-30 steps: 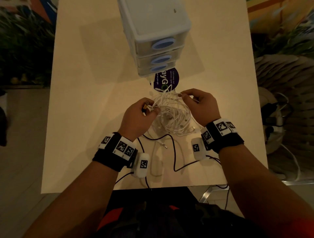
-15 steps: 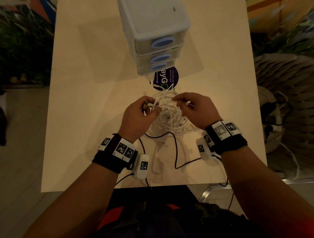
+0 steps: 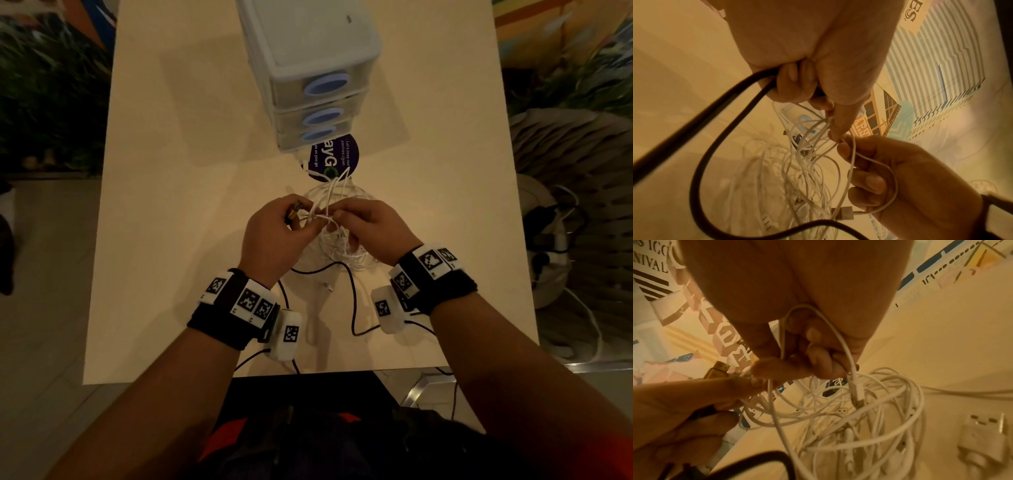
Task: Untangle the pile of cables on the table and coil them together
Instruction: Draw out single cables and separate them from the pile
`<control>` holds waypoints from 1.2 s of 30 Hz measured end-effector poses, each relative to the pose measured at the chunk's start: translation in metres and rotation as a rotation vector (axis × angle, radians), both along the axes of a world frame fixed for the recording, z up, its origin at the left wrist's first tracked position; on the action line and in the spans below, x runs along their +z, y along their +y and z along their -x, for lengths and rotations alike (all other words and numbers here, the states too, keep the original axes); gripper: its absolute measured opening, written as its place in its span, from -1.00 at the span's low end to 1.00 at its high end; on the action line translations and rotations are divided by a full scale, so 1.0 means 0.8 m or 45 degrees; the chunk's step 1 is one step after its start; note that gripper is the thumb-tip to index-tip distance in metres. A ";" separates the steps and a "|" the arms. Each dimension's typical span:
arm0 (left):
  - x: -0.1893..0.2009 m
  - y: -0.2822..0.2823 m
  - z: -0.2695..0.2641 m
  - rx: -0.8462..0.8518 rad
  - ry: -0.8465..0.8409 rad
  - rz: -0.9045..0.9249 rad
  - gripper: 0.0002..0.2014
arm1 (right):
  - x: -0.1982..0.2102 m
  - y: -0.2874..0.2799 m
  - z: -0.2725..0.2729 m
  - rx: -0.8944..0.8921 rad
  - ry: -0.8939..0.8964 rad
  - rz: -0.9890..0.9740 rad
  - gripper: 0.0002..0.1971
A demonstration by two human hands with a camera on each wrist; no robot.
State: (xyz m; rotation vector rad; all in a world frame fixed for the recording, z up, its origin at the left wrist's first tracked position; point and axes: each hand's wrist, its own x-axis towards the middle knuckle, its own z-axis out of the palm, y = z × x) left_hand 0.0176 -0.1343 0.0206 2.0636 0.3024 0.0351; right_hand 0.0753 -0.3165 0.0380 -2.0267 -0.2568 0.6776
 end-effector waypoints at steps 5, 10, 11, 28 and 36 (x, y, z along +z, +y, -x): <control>0.003 0.000 0.005 0.005 0.010 -0.053 -0.72 | -0.006 0.002 0.002 0.060 -0.086 0.054 -0.80; 0.013 0.006 0.012 -0.068 0.026 0.024 -0.62 | -0.015 0.004 -0.003 0.008 -0.100 0.021 -0.81; 0.015 0.007 0.014 -0.068 0.035 0.051 -0.61 | -0.015 0.003 -0.003 0.001 -0.095 0.019 -0.80; 0.011 0.014 0.025 -0.060 0.047 -0.077 -0.97 | -0.022 -0.001 -0.003 -0.157 -0.145 0.070 -0.75; 0.016 0.015 0.031 -0.040 0.071 -0.021 -0.94 | 0.004 0.003 -0.001 -0.082 -0.361 0.368 -0.46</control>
